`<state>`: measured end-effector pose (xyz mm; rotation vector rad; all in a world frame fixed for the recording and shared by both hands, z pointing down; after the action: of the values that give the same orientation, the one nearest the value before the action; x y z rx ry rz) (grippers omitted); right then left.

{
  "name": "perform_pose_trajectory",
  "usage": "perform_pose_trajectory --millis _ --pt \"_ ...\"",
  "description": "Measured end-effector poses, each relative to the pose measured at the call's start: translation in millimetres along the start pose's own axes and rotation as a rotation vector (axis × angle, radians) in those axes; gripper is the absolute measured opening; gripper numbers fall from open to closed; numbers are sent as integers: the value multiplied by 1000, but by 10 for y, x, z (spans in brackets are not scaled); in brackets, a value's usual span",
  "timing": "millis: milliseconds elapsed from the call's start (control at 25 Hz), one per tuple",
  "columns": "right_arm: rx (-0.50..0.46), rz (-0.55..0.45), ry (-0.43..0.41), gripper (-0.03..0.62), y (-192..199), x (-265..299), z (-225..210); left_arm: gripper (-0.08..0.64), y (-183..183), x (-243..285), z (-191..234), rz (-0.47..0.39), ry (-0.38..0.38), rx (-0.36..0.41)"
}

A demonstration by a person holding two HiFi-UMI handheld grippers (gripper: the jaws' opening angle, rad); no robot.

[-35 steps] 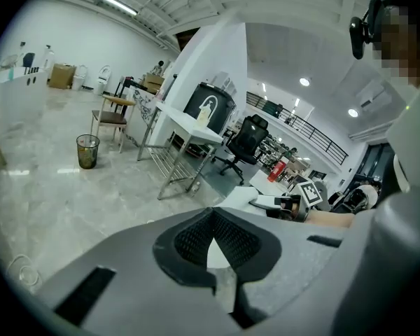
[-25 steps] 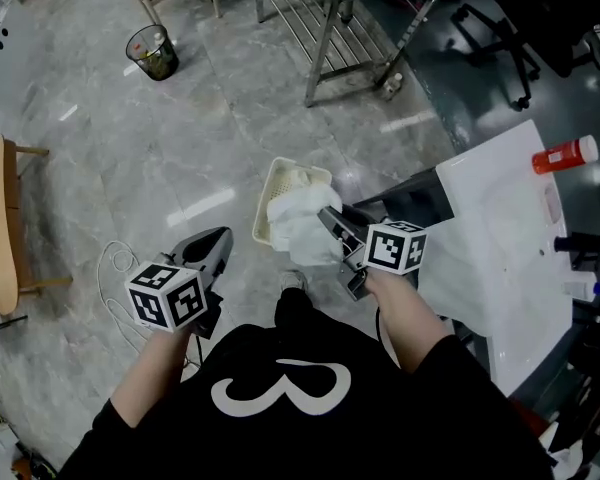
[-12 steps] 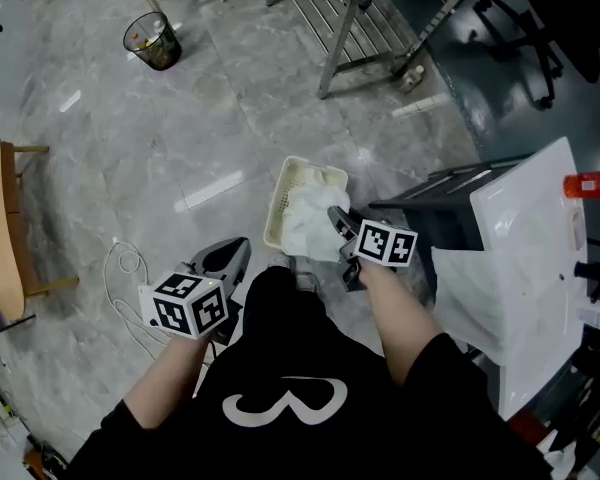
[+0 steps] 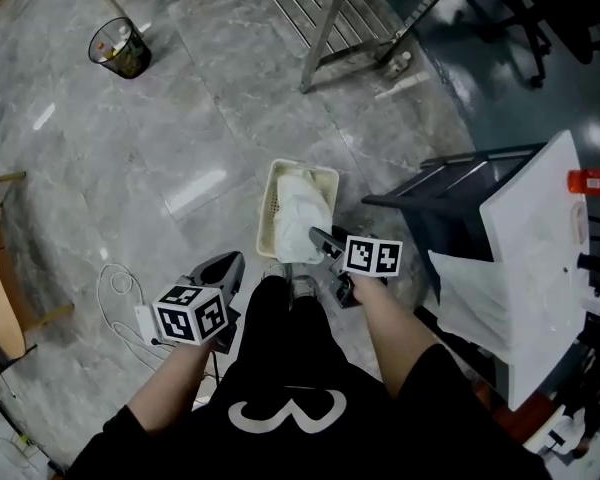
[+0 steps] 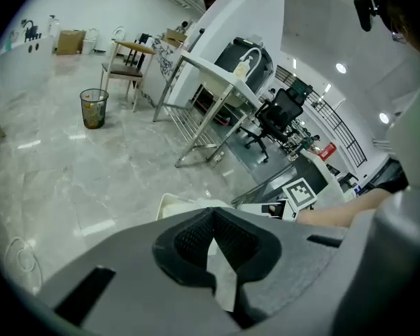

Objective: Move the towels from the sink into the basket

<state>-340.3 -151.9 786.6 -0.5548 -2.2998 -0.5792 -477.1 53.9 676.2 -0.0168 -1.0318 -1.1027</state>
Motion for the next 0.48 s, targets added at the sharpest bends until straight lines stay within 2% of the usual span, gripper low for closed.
perform_pose_trajectory --millis 160,360,480 --pt "-44 8 4 267 58 -1 32 6 -20 216 116 32 25 -31" --pt "-131 31 -29 274 52 -26 205 6 -161 352 71 59 70 2" --pt "-154 9 -35 277 18 -187 289 6 -270 401 -13 70 100 33"
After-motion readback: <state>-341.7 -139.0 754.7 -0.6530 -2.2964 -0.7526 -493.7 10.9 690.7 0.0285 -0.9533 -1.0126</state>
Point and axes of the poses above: the fingertips, and each gripper's own axes: x forward along the fingers, z to its left, y out of its underside, the point moved 6 cm from there along -x, backward along the fingers
